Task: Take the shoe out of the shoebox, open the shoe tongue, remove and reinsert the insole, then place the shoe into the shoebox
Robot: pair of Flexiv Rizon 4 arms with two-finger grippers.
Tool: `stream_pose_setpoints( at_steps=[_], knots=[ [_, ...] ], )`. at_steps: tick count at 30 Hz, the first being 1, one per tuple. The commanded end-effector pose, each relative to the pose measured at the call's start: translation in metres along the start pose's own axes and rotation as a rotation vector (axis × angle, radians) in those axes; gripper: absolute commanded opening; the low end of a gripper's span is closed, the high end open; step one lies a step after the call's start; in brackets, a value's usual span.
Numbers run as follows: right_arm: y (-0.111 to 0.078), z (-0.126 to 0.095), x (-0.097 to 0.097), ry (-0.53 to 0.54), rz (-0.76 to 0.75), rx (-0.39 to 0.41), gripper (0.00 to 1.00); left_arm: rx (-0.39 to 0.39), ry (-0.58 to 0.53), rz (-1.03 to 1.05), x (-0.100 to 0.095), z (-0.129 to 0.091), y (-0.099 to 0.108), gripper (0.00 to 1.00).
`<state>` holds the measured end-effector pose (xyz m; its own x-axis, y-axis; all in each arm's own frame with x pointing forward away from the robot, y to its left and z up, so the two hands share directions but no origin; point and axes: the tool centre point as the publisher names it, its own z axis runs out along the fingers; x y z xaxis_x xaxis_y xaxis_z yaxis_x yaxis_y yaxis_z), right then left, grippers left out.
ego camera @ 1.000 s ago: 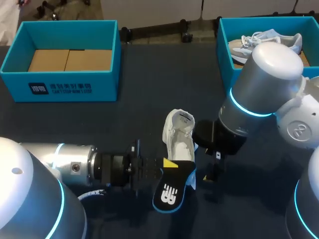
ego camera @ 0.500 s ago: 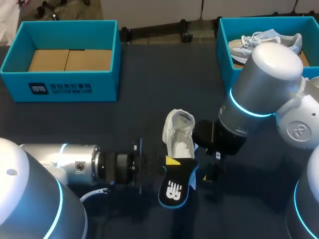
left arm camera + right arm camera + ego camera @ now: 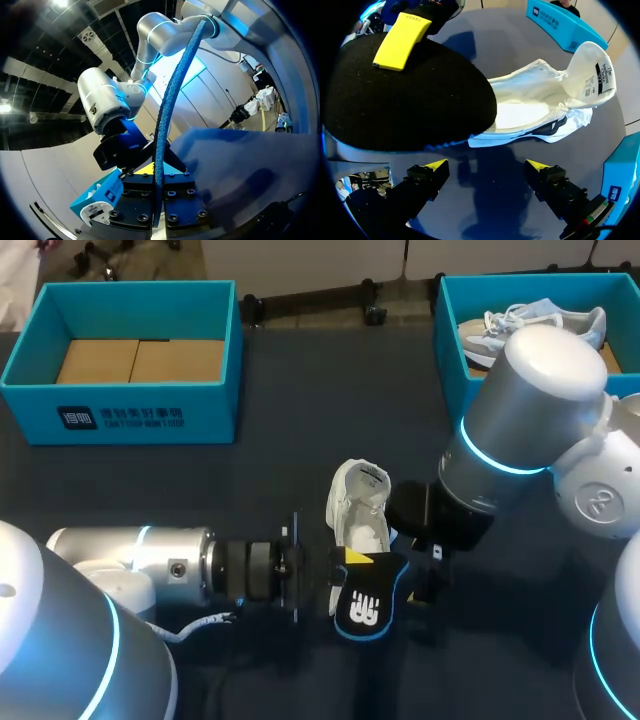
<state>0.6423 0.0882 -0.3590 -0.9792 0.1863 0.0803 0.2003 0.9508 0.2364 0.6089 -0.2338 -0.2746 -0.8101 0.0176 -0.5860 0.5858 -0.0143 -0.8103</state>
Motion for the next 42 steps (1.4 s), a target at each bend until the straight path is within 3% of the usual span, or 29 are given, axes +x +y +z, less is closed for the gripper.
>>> stream_pose_setpoints(
  at_steps=[1, 42],
  knots=[
    [0.0, 0.001, 0.001, -0.002, 0.001, 0.0, 1.0, -0.008, -0.004, -0.007, -0.002, 0.003, 0.007, 0.0],
    [0.0, 0.001, 0.001, -0.002, 0.001, 0.0, 1.0, -0.082, -0.025, -0.019, -0.004, 0.003, 0.059, 0.0]
  ],
)
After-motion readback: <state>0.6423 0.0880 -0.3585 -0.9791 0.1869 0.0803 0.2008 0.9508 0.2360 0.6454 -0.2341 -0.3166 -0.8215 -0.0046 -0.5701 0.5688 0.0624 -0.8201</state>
